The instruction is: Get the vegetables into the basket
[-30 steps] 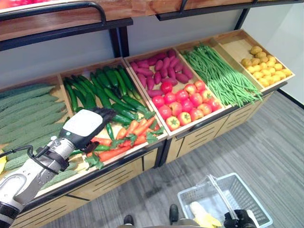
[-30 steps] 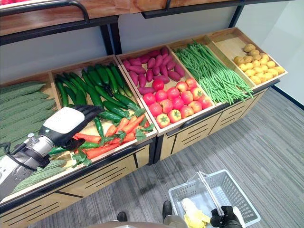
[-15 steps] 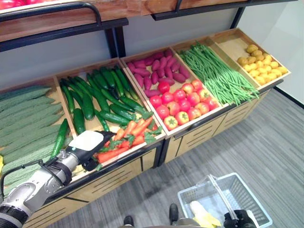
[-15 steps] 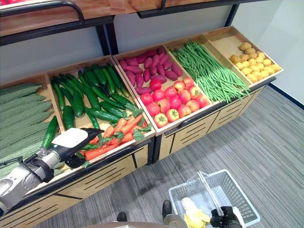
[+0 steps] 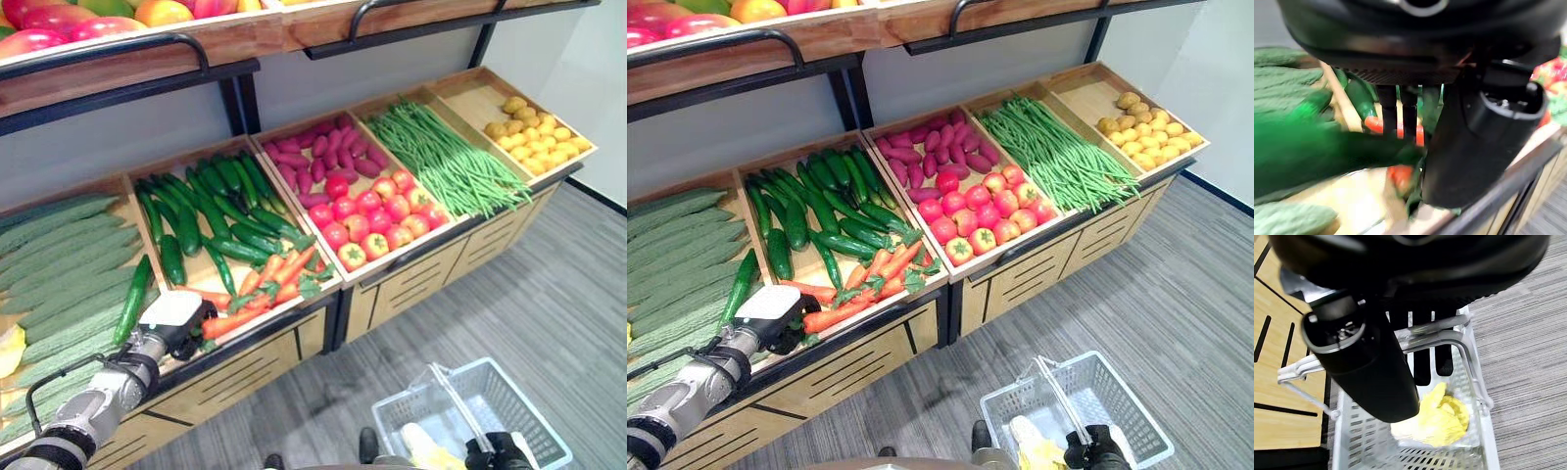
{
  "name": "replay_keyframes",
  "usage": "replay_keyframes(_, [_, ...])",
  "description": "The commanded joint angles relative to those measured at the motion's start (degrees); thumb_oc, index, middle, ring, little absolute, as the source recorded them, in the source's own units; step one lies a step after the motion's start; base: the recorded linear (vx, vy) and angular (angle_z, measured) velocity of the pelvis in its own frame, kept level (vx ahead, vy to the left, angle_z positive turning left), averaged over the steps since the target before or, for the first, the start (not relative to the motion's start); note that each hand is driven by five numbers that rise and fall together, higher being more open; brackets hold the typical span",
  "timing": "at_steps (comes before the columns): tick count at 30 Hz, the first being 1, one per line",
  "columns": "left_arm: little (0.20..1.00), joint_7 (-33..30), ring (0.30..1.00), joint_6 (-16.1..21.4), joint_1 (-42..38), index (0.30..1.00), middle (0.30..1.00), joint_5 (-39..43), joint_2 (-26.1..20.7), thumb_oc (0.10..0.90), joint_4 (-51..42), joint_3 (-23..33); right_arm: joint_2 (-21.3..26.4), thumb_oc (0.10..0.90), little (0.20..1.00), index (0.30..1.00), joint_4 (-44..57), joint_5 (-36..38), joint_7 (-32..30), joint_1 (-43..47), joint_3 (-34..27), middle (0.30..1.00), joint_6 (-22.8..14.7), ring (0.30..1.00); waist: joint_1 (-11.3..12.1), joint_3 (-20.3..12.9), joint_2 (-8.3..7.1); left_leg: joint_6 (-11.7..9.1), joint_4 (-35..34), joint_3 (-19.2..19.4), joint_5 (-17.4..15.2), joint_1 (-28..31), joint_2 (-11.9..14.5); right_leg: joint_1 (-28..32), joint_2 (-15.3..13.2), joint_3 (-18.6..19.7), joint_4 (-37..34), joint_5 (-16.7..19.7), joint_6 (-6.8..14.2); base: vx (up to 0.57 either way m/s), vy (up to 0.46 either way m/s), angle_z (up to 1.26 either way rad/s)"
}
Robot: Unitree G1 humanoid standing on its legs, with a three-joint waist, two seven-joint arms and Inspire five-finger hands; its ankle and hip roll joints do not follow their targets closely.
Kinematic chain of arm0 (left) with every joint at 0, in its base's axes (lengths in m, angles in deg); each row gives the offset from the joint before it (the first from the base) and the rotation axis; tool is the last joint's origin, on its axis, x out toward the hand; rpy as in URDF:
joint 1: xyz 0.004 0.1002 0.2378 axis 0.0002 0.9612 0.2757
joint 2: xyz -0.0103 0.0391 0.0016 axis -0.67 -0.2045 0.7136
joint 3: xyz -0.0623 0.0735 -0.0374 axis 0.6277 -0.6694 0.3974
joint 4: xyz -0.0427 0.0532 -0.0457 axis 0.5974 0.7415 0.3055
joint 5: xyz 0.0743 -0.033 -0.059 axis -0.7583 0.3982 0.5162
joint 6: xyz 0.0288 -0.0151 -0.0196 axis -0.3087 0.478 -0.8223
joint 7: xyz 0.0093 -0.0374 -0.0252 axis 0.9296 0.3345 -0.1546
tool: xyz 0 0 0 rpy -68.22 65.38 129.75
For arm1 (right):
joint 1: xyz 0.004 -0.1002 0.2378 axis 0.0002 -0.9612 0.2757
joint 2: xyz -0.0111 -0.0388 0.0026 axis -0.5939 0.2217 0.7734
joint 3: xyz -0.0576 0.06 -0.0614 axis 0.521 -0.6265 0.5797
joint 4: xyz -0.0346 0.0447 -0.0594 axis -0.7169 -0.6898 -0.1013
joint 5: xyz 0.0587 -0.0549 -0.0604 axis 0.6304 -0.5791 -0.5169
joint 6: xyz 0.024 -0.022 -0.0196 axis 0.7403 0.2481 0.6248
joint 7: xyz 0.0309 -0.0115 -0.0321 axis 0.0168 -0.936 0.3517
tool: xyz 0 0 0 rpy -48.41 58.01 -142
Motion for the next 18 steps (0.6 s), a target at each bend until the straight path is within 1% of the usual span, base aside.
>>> replay_keyframes(1, [0.3,-3.08,0.3,-0.19,-6.28,0.3,0.3,-1.64,-2.08,0.4,-0.06,3.99,2.38,0.4,0.3,0.3,0.04,-0.52,-3.17,3.97,0.91,0.3,-2.43,0.3,-0.65,0.55,-3.74,-0.18,0.37,0.55,-3.75,2.61,0.27,1.73,-7.08,-0.68,0.52,0.01,6.82,0.0,0.003,-0.07])
replay_keyframes(6, [0.3,-4.41,0.3,-0.34,-6.29,0.3,0.3,-2.14,-2.17,0.4,-0.91,4.56,2.21,0.4,0.3,0.3,-0.08,-0.61,-3.49,3.77,0.85,0.3,-2.54,0.3,-0.68,0.33,-3.63,-0.18,0.37,0.53,-3.77,2.61,0.19,1.8,-7.16,-0.66,0.47,0.03,6.82,0.0,0.004,-0.05])
replay_keyframes(12, [0.3,-6.95,0.3,-0.52,-5.75,0.3,0.3,-2.18,-2.48,0.4,-2.95,6.86,1.82,0.4,0.3,0.3,0.09,-0.51,-3.85,3.47,0.71,0.3,-2.91,0.3,-0.59,0.19,-3.62,-0.25,0.37,0.38,-3.72,2.59,0.23,2.01,-7.25,-0.84,0.44,0.02,6.82,0.0,0.0,-0.01])
replay_keyframes(14, [0.3,-8.48,0.3,-0.55,-5.54,0.3,0.3,-1.78,-2.72,0.4,-3.92,8.45,1.66,0.4,0.3,0.3,0.12,-0.46,-3.93,3.36,0.64,0.3,-3.06,0.3,-0.53,0.02,-3.71,-0.32,0.37,0.34,-3.64,2.61,0.26,2.12,-7.26,-0.97,0.41,0.01,6.82,0.0,0.0,0.0])
replay_keyframes(15, [0.3,-11.08,0.3,-0.4,-5.47,0.3,0.3,0.17,-2.27,0.4,-6.32,11.25,1.45,0.4,0.3,0.3,0.04,-0.41,-4.04,3.18,0.42,0.3,-3.23,0.3,-0.38,-0.13,-3.89,-0.39,0.37,0.12,-3.55,2.45,0.33,2.14,-7.28,-1.18,0.4,0.01,6.81,0.0,0.0,0.0])
replay_keyframes(16, [0.3,-11.01,0.3,-0.43,-5.21,0.3,0.3,0.19,-2.3,0.4,-6.53,11.5,1.47,0.4,0.3,0.3,0.03,-0.41,-4.04,3.23,0.52,0.3,-3.23,0.3,-0.49,-0.14,-3.88,-0.39,0.37,0.1,-3.55,2.45,0.33,2.14,-7.28,-1.2,0.41,0.0,6.81,-0.01,-0.008,0.05])
replay_keyframes(18, [0.3,-13.44,0.3,-0.11,-5.06,0.3,0.3,3.22,-0.49,0.4,-7.75,14.14,1.04,0.4,0.3,0.3,0.01,-0.37,-4.16,3.08,0.43,0.3,-3.33,0.3,-0.36,-0.2,-4.1,-0.43,0.37,-0.01,-3.49,2.47,0.35,2.26,-7.26,-1.34,0.46,-0.03,6.74,0.0,-0.01,0.06])
